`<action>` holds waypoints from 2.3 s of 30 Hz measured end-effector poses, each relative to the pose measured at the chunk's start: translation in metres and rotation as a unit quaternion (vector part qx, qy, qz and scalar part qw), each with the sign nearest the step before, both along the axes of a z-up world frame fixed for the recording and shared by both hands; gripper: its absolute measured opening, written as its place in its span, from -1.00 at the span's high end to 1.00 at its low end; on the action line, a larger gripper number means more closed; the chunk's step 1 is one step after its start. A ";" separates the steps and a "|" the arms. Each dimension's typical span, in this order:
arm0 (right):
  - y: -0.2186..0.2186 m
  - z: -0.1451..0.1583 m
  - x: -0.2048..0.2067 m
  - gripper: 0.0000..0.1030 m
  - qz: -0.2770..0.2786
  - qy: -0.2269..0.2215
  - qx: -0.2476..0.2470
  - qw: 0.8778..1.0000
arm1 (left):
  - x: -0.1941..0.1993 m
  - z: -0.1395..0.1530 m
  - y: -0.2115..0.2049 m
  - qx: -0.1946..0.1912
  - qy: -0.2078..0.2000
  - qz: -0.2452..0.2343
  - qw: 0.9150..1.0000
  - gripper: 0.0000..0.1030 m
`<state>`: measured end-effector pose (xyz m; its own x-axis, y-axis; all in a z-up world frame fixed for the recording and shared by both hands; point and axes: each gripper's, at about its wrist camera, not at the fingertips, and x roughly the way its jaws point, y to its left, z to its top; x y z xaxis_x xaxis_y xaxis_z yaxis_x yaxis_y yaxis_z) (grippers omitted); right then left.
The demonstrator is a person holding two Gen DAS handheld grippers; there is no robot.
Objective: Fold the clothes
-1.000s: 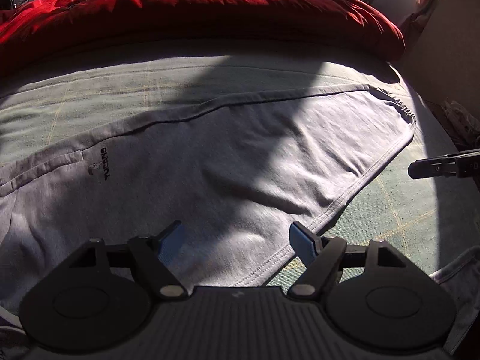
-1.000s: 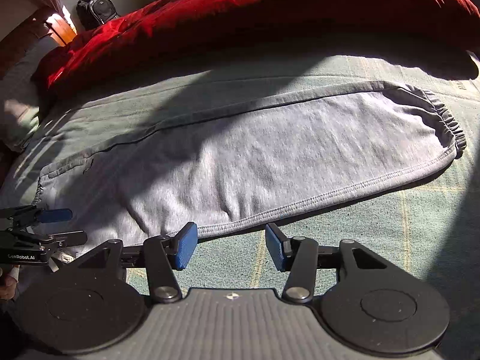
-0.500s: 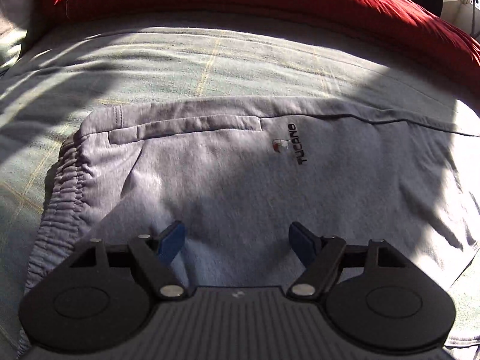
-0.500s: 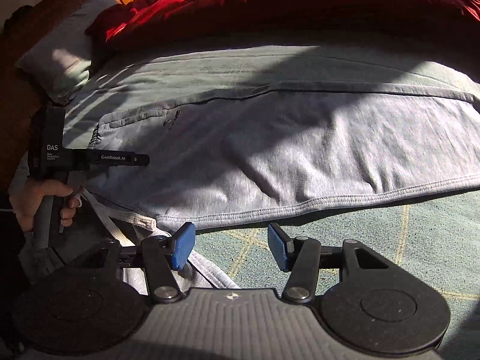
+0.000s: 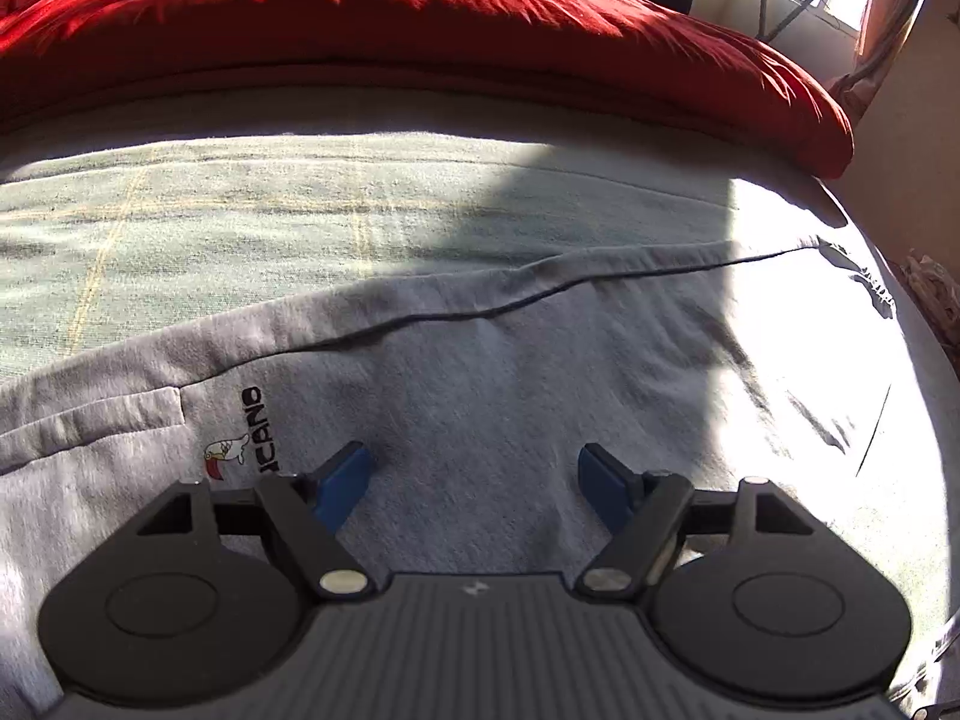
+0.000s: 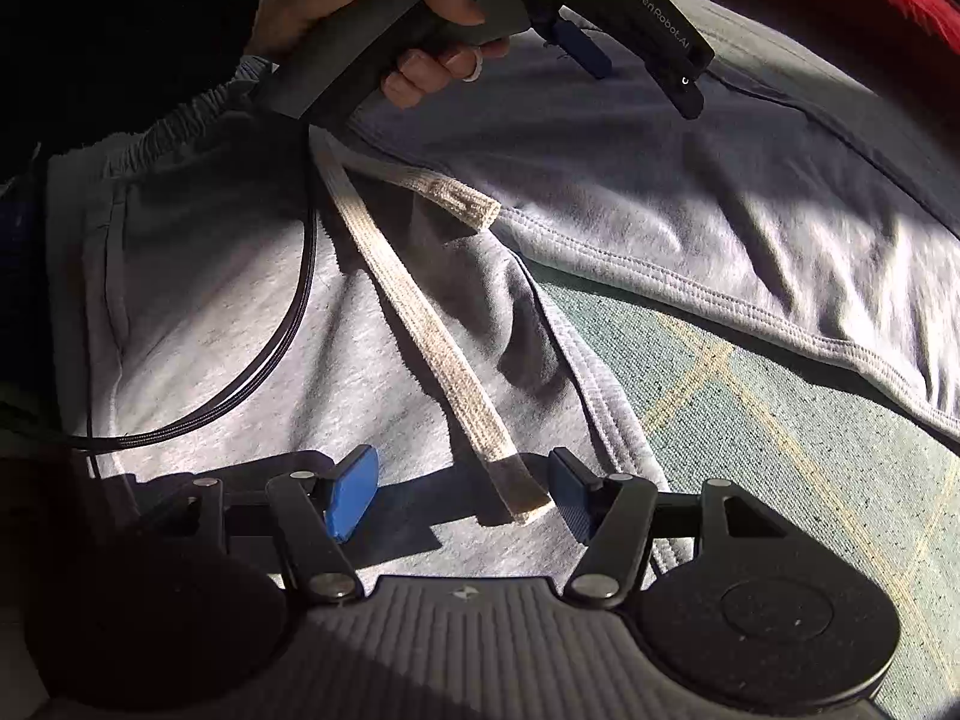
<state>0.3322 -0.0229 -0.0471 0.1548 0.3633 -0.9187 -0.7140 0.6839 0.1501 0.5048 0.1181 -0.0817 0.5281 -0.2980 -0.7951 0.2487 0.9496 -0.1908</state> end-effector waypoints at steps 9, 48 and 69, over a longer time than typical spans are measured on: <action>0.001 -0.003 -0.003 -0.48 -0.004 0.000 0.007 1.000 | 0.051 -0.006 0.005 0.072 -0.026 0.008 0.997 -0.50; -0.008 -0.027 -0.050 -1.00 0.058 -0.074 0.003 0.996 | -0.270 0.023 0.044 0.105 0.085 -0.100 0.986 -0.59; -0.012 0.007 -0.043 -1.00 0.137 0.007 0.061 0.989 | -0.254 0.051 0.021 0.087 0.034 -0.216 0.972 -0.58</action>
